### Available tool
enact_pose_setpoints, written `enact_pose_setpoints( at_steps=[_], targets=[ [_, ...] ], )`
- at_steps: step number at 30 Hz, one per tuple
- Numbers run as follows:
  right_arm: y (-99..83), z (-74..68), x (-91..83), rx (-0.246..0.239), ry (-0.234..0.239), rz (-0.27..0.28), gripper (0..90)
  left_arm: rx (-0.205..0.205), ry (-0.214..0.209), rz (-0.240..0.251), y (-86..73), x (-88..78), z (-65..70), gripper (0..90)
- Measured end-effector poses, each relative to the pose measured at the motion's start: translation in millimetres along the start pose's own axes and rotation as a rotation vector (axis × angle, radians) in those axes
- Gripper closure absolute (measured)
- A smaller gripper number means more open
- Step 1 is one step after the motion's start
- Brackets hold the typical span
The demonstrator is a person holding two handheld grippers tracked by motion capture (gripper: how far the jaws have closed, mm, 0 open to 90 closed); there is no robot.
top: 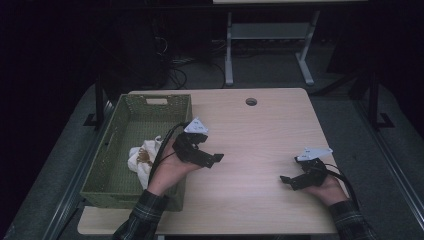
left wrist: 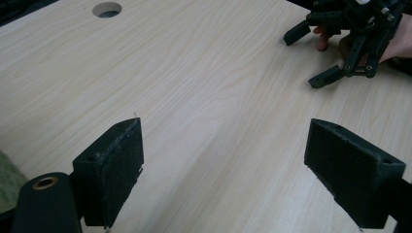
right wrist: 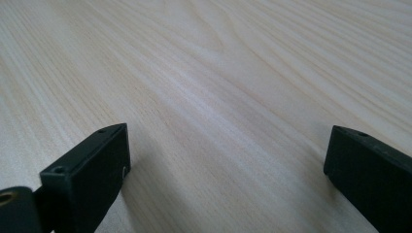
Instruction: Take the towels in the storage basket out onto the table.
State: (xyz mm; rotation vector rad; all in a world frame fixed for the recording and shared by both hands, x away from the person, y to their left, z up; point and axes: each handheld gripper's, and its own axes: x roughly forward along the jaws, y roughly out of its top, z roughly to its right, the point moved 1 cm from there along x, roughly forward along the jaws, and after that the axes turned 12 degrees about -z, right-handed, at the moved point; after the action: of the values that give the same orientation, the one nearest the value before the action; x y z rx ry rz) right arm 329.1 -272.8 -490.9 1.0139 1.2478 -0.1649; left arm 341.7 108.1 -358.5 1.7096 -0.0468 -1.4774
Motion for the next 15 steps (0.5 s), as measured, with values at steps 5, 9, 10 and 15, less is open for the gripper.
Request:
enact_pose_setpoints(
  at_steps=[5,9,10,15],
  targets=[
    [0.0,0.1,-0.2,-0.001,0.000,-0.002,2.3,-0.023,0.008,0.009,-5.1,-10.3,-8.5,13.9],
    [0.0,0.1,-0.2,-0.001,0.000,-0.002,2.3,-0.028,0.012,0.006,-8.3,-14.9,-13.4,13.9],
    [0.0,0.0,-0.2,0.001,0.001,-0.001,2.3,-0.029,0.013,0.007,-9.3,-16.3,-15.0,13.9],
    [0.0,0.1,-0.2,-0.001,0.000,-0.002,2.3,-0.040,0.015,0.015,-13.9,-24.1,-21.3,14.0]
  ],
)
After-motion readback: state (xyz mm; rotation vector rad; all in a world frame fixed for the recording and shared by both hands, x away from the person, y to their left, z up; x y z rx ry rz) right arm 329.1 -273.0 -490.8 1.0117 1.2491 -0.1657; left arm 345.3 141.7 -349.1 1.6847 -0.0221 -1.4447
